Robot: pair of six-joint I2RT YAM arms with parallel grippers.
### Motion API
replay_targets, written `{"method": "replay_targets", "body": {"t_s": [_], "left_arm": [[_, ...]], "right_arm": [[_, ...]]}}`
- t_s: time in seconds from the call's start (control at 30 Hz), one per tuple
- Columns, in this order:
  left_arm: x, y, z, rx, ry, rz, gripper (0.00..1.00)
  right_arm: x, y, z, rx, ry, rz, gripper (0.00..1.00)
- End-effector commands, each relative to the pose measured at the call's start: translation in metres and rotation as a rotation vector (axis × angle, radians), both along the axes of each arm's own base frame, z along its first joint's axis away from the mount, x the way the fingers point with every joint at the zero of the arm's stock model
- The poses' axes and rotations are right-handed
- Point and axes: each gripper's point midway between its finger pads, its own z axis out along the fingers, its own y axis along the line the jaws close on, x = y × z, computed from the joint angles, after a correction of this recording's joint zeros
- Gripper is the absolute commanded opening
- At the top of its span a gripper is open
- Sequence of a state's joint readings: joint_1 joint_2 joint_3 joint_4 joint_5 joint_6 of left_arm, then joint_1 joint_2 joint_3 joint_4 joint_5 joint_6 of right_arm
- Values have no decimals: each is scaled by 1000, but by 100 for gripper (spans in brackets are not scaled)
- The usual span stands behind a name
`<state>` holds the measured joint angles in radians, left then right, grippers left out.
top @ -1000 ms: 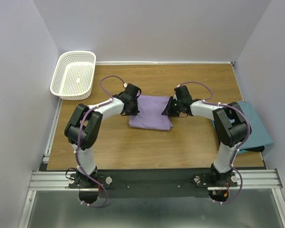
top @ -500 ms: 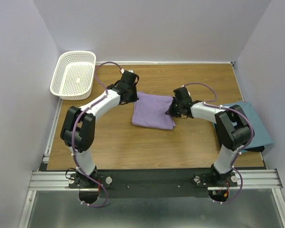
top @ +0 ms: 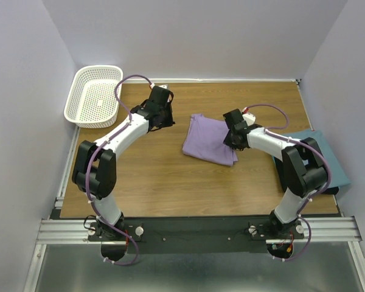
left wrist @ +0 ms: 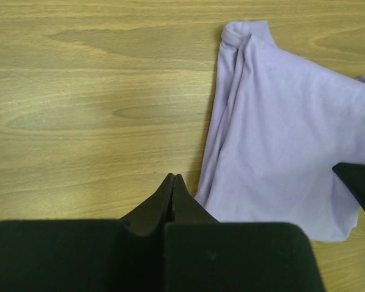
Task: Fold and stack the t-shirts
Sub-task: Neatly place the folded tshirt to the corner
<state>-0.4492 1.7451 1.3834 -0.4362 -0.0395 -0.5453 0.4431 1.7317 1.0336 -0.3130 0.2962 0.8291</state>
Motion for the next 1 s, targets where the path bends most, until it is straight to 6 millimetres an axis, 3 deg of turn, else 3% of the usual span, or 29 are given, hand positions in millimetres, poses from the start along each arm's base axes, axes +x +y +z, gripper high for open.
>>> {"method": "replay_targets", "body": {"t_s": [0.0,0.33,0.67,0.83,0.97], "left_arm": [[-7,-1,14,-19,-24,-33,0],[-8,0,20,-14,-30,-46,0],[-8,-7,29,-26,-32,-95,0],[-7,-8,31,-21,-33,-106,0],[-6,-9,33,-21,-36,-113,0]], "right_arm": [[0,-34,3,-161,39,-143,0],[15,-79,35,-338,64,-342,0],[47,-140,97,-444,80,-589,0],[58,-167,106,-431,104,-645,0],[68,-170,105,-427,108,-638,0]]}}
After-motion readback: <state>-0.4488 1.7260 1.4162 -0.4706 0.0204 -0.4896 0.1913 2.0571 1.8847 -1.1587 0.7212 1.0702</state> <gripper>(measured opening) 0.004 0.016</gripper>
